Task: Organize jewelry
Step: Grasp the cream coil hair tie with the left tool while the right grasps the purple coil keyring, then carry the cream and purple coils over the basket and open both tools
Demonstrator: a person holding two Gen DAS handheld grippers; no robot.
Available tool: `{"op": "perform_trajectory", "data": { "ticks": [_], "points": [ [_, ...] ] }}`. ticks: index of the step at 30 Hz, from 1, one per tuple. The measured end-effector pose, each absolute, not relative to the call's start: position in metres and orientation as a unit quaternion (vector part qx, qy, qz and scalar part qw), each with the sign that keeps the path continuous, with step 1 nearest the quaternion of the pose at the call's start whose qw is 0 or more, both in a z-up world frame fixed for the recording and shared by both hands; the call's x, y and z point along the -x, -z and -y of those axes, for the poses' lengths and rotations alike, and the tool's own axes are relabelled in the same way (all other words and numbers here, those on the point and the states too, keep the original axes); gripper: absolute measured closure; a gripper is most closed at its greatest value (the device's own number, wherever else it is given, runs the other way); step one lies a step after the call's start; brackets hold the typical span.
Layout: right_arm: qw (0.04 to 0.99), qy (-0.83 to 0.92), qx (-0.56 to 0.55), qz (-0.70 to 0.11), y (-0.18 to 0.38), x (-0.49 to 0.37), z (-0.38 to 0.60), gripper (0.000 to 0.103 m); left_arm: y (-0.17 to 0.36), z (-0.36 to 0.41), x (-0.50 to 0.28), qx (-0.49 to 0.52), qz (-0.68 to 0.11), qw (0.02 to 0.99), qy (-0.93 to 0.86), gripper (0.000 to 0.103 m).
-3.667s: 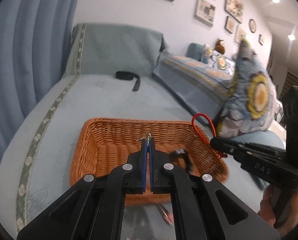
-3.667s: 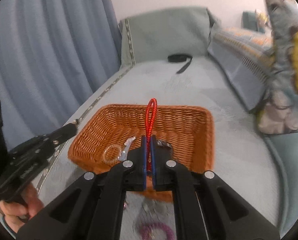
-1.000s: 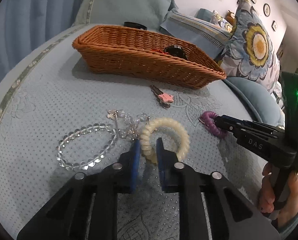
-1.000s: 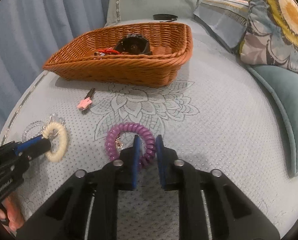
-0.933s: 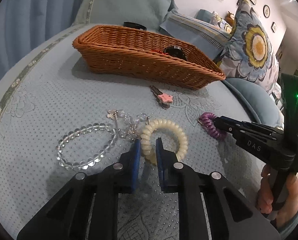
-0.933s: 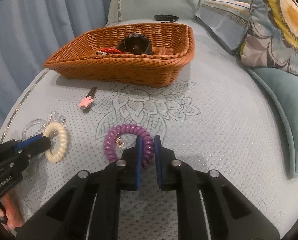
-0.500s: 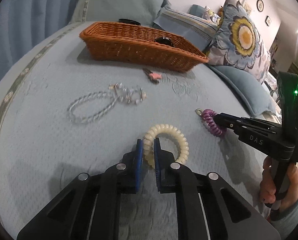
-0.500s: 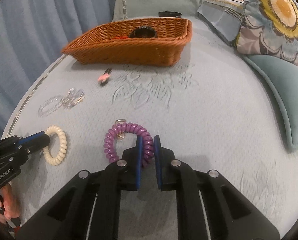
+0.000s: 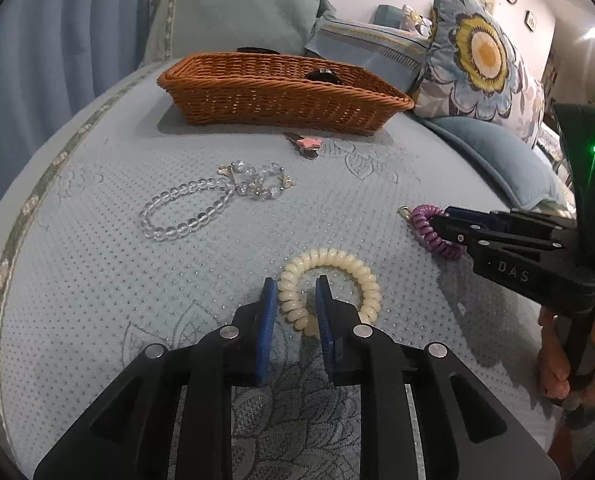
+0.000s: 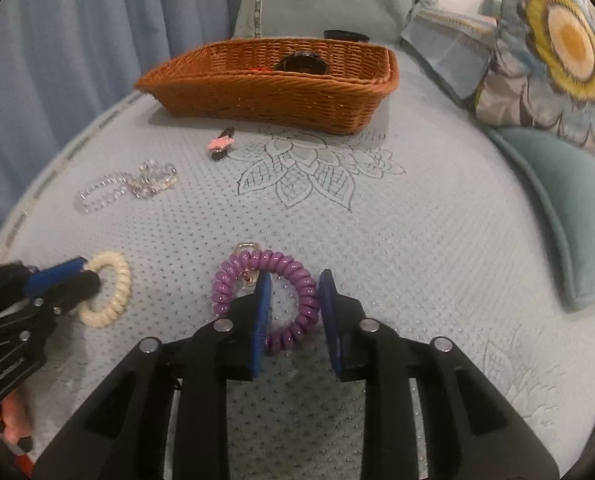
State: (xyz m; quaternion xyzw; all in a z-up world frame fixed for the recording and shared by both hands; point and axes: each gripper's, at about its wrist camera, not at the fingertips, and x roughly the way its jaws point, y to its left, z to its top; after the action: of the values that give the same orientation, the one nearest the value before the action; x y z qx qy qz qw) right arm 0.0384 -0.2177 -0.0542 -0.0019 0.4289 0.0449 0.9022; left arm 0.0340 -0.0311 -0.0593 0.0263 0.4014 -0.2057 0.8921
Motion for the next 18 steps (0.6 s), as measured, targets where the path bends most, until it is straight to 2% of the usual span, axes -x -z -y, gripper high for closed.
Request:
{"op": "perform_trajectory", "data": {
  "ticks": [1,3,10,18],
  "points": [
    [0.902,-0.047,0.001,-0.428,0.054,-0.038,0.218,0.092,0.059,0.032,-0.034,-0.03,-0.399,0.894,0.203,0.09],
    [0.905,-0.045,-0.006,-0.423,0.053,-0.037,0.22,0.094,0.059,0.032,-0.034,-0.033,-0.396,0.897,0.195,0.094],
    [0.924,-0.053,-0.049,-0.375,0.037,-0.031,0.236,0.094,0.046,0.015,-0.031,0.017,-0.359,0.91,0.206,0.094],
    [0.939,-0.066,-0.049,-0.334,0.022,-0.023,0.235,0.094,0.028,0.015,-0.024,0.024,-0.316,0.924,0.214,0.094]
  ]
}}
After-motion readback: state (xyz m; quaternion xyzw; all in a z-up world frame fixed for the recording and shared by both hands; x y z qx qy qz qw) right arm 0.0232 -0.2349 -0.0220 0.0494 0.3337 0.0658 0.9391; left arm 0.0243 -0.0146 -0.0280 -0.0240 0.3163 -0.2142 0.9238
